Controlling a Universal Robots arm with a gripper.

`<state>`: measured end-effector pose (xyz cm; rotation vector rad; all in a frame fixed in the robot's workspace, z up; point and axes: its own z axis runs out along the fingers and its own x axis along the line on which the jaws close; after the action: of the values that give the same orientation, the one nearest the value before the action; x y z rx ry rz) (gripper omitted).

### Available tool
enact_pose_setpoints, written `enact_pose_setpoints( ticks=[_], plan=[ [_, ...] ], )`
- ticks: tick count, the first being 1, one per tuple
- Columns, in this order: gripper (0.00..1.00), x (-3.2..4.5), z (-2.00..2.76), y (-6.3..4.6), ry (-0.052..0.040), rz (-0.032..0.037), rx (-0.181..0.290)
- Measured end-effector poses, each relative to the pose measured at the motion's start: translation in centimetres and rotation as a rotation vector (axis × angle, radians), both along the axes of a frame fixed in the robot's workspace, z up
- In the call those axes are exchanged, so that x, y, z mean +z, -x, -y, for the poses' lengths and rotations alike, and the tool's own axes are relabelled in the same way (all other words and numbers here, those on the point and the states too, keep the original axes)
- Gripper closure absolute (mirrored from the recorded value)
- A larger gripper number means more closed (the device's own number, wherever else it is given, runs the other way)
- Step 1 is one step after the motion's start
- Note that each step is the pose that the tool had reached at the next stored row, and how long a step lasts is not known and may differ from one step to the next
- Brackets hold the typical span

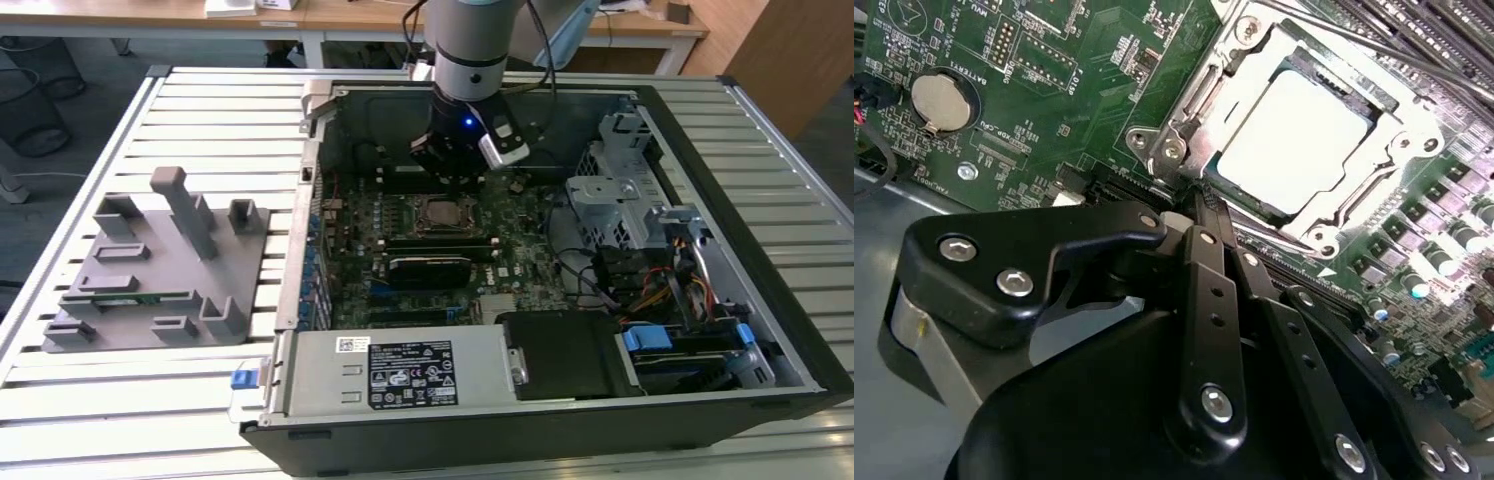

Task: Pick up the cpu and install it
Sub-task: 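Install the first cpu locking lever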

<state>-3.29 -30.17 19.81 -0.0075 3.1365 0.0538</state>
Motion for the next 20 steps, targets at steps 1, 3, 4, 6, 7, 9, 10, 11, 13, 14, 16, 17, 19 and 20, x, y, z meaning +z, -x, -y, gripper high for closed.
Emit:
enact_pose_setpoints(
  ticks=[1, 3, 4, 6, 7, 9, 10, 11, 13, 14, 16, 17, 19, 20],
  plan=[
    [0.89, -0.07, 0.00, -0.03, -0.0001, -0.0001, 0.000],
    [0.89, -0.08, 0.00, -0.04, 0.0001, -0.0001, 0.000],
    [0.89, -0.08, 0.00, -0.05, 0.0001, -0.0001, 0.000],
    [0.89, 0.00, 0.00, -0.05, 0.0000, 0.0001, 0.000],
    [0.89, 0.07, 0.00, -0.05, -0.0001, 0.0000, 0.000],
    [0.89, 0.16, 0.00, -0.05, -0.0001, 0.0000, 0.000],
    [0.89, 0.19, 0.00, -0.05, -0.0001, 0.0000, 0.000],
    [0.89, 0.23, 0.00, -0.05, -0.0001, 0.0000, 0.000],
    [0.89, 0.22, -0.01, -0.06, 0.0007, 0.0001, 0.000],
    [0.89, 0.23, 0.00, -0.06, 0.0049, 0.0000, 0.000],
    [0.89, 0.17, -0.01, -0.07, 0.0196, 0.0000, 0.000],
    [0.89, 0.13, -0.01, -0.07, 0.0270, 0.0000, 0.000],
    [0.89, 0.04, 0.00, -0.07, 0.0404, -0.0001, 0.000],
    [0.89, -0.03, -0.01, -0.07, 0.0461, -0.0002, 0.000]
  ],
)
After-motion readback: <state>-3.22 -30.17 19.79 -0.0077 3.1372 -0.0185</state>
